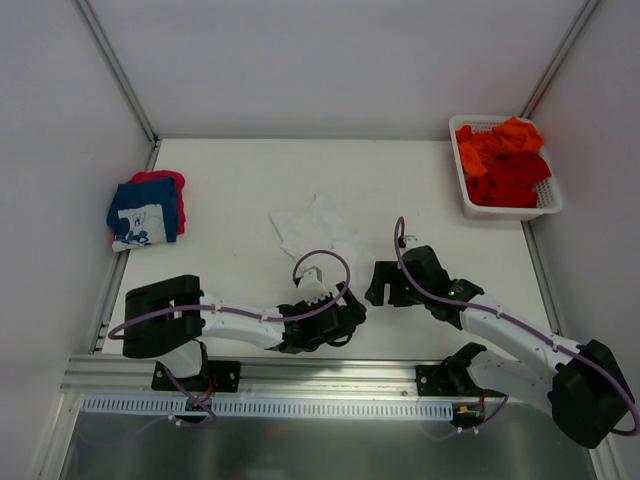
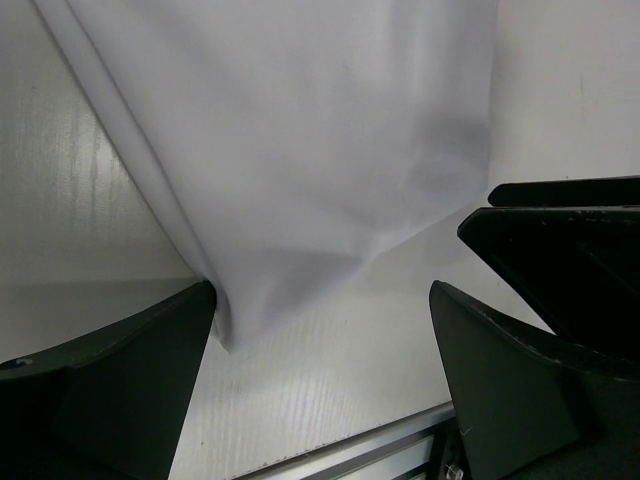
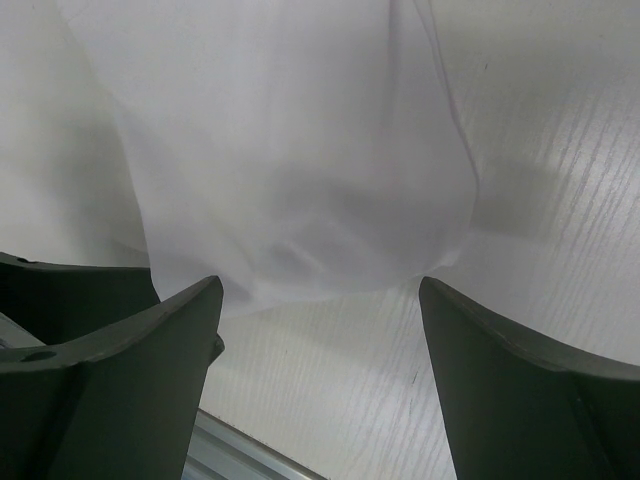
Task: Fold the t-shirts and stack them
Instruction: Fold the tshirt
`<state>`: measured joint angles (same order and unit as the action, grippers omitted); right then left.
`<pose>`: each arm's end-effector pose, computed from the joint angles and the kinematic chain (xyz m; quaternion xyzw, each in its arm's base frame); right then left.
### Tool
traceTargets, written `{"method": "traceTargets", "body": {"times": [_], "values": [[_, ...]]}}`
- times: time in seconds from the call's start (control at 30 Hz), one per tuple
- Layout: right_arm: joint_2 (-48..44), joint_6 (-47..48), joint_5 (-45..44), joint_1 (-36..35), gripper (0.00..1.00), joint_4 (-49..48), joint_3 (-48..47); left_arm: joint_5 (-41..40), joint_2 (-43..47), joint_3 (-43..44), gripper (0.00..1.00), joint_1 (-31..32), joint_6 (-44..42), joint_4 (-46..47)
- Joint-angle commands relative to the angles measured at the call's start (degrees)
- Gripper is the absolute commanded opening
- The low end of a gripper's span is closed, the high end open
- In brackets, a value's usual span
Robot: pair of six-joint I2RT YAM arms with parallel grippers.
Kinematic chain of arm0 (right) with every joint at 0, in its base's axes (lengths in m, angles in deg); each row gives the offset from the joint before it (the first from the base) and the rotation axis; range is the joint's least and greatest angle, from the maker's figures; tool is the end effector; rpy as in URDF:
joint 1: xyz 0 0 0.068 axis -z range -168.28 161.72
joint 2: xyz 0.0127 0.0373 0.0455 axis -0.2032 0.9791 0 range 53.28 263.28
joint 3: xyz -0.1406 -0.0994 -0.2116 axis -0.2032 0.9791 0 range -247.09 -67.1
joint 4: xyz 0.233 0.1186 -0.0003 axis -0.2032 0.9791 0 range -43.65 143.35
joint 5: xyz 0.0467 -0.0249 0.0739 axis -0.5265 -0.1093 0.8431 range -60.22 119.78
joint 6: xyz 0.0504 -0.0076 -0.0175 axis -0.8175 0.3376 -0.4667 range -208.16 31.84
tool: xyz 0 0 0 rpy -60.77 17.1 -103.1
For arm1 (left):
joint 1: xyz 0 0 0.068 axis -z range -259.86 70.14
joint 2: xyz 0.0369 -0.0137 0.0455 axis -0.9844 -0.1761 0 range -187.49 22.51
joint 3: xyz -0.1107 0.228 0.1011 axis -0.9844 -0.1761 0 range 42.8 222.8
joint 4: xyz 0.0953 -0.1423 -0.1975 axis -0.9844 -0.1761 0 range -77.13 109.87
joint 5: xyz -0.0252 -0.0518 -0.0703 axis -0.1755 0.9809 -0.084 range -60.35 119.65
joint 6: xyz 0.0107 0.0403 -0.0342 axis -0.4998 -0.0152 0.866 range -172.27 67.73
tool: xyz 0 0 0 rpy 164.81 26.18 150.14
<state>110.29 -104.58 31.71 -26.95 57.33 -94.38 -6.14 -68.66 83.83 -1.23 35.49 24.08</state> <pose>0.1568 0.1271 0.1940 -0.1823 0.8904 0.2064 0.3625 0.0795 -0.2900 0.1540 -0.1851 0.8701 -0.3208 0.3251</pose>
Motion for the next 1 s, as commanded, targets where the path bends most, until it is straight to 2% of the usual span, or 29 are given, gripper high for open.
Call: {"method": "traceTargets", "body": {"times": [0.0,0.37,0.53,0.57,0.6,0.63,0.67,0.7,0.77,0.8,0.97], "values": [[-0.94,-0.01,-0.44,-0.26,0.84,-0.09,0.57,5.99,-3.22,-3.24,0.93,-0.58,0.83,-1.14],[-0.41,-0.36,-0.88,-0.35,0.84,0.01,0.57,7.4,-5.24,-2.63,0.91,-0.5,0.65,0.98],[-0.94,-0.01,0.44,-0.26,0.8,-2.11,1.1,6.0,-2.7,-5.09,0.89,-0.5,1.44,-1.56],[-0.68,0.08,0.09,-0.35,0.68,-1.58,0.84,4.34,-1.04,-5.35,0.82,-0.5,1.53,-2.79],[0.02,0.16,-0.09,-0.35,0.64,-1.4,0.75,3.37,-0.15,-5.18,0.77,-0.5,1.36,-6.54],[0.55,0.34,0.43,-0.35,0.51,-1.58,0.66,2.14,0.81,-4.74,0.7,-0.5,1.18,-8.93],[1.08,0.43,1.05,-0.35,0.39,-2.27,0.57,-0.31,2.48,-4.13,0.49,-0.5,0.57,-11.39],[1.86,0.43,1.75,-0.35,0.23,-2.63,0.57,-1.64,3.28,-2.47,0.34,-0.5,-0.22,-13.68],[2.66,0.25,1.93,-0.52,0.0,-3.07,0.31,-3.75,5.38,-0.79,0.14,-0.5,-3.12,-19.57],[3.27,0.43,2.02,-0.52,0.0,-3.25,0.22,-5.41,5.83,0.7,0.0,-0.5,-4.26,-20.72],[5.65,1.13,2.2,-0.87,0.01,-4.74,-0.83,-8.77,7.5,3.96,0.0,-0.5,-8.66,-26.61]]}}
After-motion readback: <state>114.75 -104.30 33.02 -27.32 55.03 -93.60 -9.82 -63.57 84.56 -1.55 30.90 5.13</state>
